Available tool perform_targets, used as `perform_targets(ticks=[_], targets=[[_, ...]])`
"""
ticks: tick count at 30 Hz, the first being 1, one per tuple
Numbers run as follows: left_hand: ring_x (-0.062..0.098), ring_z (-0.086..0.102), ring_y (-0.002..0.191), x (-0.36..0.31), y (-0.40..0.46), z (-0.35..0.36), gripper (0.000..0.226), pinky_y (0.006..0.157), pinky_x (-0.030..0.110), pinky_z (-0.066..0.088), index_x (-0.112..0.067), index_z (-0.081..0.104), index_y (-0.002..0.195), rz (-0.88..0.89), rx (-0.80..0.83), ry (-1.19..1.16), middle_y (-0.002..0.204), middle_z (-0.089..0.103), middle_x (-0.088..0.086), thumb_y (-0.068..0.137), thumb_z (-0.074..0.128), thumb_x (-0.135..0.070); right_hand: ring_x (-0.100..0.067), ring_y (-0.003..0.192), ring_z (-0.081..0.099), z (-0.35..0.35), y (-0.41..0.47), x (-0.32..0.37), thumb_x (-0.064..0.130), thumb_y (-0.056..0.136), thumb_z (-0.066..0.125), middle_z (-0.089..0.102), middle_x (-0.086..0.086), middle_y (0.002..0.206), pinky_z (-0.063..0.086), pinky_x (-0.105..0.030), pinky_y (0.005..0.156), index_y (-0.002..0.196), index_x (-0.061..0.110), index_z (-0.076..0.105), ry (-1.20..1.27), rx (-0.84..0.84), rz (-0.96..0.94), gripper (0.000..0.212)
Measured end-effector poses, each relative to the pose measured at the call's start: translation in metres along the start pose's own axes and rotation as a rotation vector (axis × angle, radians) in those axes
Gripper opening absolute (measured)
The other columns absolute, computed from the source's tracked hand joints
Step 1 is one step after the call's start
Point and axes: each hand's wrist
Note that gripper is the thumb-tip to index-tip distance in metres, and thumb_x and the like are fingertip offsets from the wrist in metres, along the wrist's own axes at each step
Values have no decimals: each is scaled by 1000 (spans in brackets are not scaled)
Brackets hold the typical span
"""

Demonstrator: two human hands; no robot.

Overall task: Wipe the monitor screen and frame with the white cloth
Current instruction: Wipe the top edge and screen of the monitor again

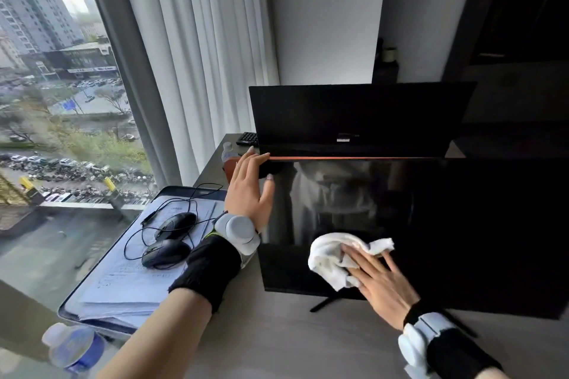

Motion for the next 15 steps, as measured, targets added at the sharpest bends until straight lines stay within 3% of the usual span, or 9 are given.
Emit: perform_targets(ticks=[3,5,9,12,15], targets=[[8,28,136,-1,-1,4,40,108,16,18,-17,52,124,-11,-29,-5,138,48,-1,86,44,-25,-15,148,-1,-26,-7,-52,32,95,28,36,-9,150,10,-46,114,127,15,54,29,-138,217,45],[9,29,136,-3,-1,6,39,108,18,19,-16,52,123,-16,-40,-3,138,48,0,86,44,-26,-15,148,-7,-44,2,-71,36,101,14,38,-12,147,6,-47,115,134,10,48,106,-215,347,54],[8,28,136,-4,-2,4,41,108,19,18,-16,52,124,-19,-27,10,138,48,-1,86,42,-28,-19,147,-10,-65,43,-50,32,96,32,27,-10,153,0,-47,116,143,16,29,234,-361,509,51],[9,28,137,-4,0,2,40,108,21,19,-16,50,126,-2,-4,30,139,46,-1,88,43,-26,-19,147,-10,-66,76,-5,32,95,34,24,-6,154,2,-49,114,143,19,34,218,-327,407,50],[13,29,137,-3,1,2,35,110,25,22,-15,50,126,11,5,50,141,45,3,92,47,-20,-15,146,10,-60,100,40,38,92,35,26,2,155,18,-51,114,141,28,41,160,-232,179,50]])
Point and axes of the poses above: each hand's wrist, its own y-axis towards the middle knuckle, its own z-axis out of the palm, x = y × z
